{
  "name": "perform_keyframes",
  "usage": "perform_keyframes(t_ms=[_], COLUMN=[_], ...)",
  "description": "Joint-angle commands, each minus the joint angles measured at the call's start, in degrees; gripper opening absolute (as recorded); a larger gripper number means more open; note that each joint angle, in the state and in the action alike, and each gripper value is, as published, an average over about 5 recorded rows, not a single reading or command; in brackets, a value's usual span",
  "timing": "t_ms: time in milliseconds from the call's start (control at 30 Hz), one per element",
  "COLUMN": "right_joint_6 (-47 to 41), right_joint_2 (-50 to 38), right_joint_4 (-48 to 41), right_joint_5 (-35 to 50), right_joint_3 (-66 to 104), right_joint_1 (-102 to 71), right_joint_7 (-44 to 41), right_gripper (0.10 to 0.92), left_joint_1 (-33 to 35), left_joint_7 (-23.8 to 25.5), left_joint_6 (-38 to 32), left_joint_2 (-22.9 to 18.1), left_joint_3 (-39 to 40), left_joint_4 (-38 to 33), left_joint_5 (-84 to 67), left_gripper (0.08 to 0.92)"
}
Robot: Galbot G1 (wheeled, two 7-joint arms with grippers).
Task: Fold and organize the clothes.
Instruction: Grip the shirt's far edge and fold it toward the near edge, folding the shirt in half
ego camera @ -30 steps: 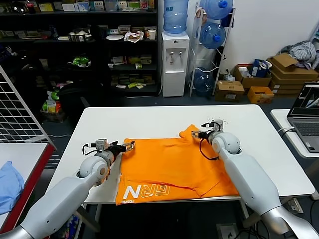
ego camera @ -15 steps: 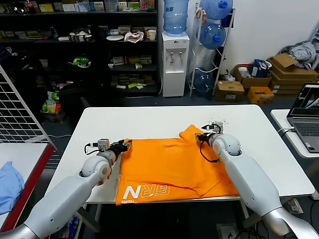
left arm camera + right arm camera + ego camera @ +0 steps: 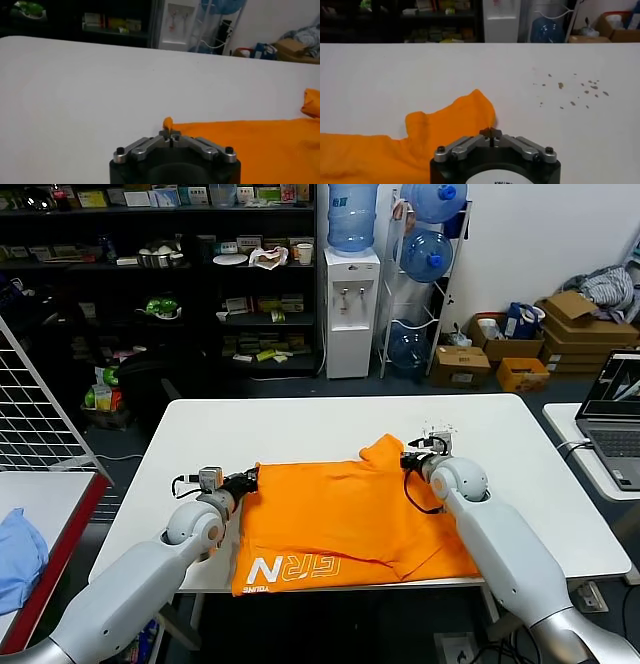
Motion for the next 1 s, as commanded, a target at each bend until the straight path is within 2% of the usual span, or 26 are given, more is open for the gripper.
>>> perform_keyframes(t_ms=[33,500,1000], right_joint_6=[3.3,2.8,-1.5], right_joint_2=[-1.7,-11.5,-15.3], right_joint_4=[5.8,28.3,39.9], right_joint_5=[0.4,5.3,10.0], right_joint_3=[2.2,12.5,19.0], right_joint_1=[-3.6,-24.3,-35.3], right_joint_7=[-0.6,0.7,4.6], right_gripper=[0.122,0.122,0.122], left_joint_1=[1.7,12.3,23.7], left_joint_7=[-0.6,-3.2,-5.0], left_joint_6=[-1.4,-0.1,0.5], left_joint_2=[1.5,6.5,12.3], left_joint_3=[-1.6,-7.6,-11.5], left_joint_4=[-4.5,-22.1,-34.1], left_joint_5=[1.3,-1.4,-0.6], left_gripper=[0.091,0.091,0.091])
